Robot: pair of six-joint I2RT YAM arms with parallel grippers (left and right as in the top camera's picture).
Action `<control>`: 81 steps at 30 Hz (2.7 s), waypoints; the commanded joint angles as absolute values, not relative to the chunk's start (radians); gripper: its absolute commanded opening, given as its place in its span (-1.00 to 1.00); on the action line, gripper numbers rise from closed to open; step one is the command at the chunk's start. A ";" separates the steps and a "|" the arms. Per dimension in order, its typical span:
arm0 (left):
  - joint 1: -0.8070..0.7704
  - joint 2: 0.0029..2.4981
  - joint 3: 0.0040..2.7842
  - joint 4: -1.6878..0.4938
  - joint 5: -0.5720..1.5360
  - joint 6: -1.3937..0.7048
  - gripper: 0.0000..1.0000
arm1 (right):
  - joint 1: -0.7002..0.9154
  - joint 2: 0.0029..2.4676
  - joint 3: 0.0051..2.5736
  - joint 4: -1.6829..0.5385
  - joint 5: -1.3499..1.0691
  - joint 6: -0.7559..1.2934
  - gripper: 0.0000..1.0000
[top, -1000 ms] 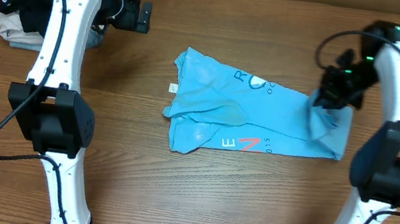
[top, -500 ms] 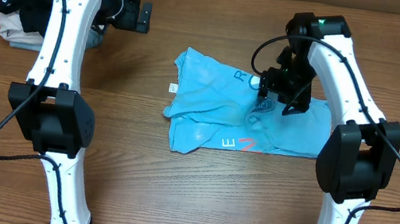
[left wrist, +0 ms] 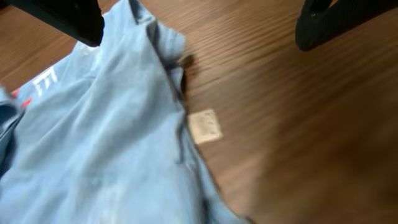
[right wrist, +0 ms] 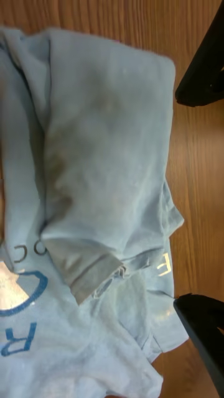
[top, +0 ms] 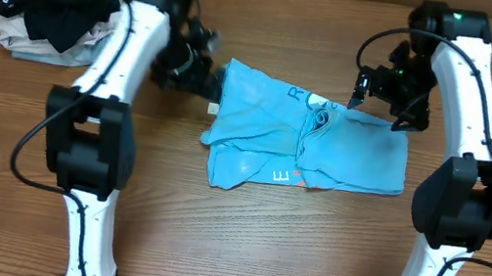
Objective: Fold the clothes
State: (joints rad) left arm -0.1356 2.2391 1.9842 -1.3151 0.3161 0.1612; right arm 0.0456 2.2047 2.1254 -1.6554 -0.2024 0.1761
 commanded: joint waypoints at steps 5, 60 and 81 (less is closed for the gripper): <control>-0.210 2.220 1.765 -1.158 0.367 0.187 1.00 | 0.036 2.167 2.148 -1.656 -0.191 0.155 1.00; -0.117 2.217 2.185 -1.453 -0.019 0.075 -0.92 | 0.189 2.168 1.619 -1.088 -0.453 0.169 -0.92; -0.554 2.221 2.263 -1.527 0.079 0.035 -0.80 | 0.187 2.168 1.430 -0.946 -0.439 0.207 -0.92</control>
State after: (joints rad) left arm -0.4896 2.2147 2.2440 -1.5494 0.0494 0.0547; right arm 0.1829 2.1471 1.4723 -0.9348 -0.4904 0.1947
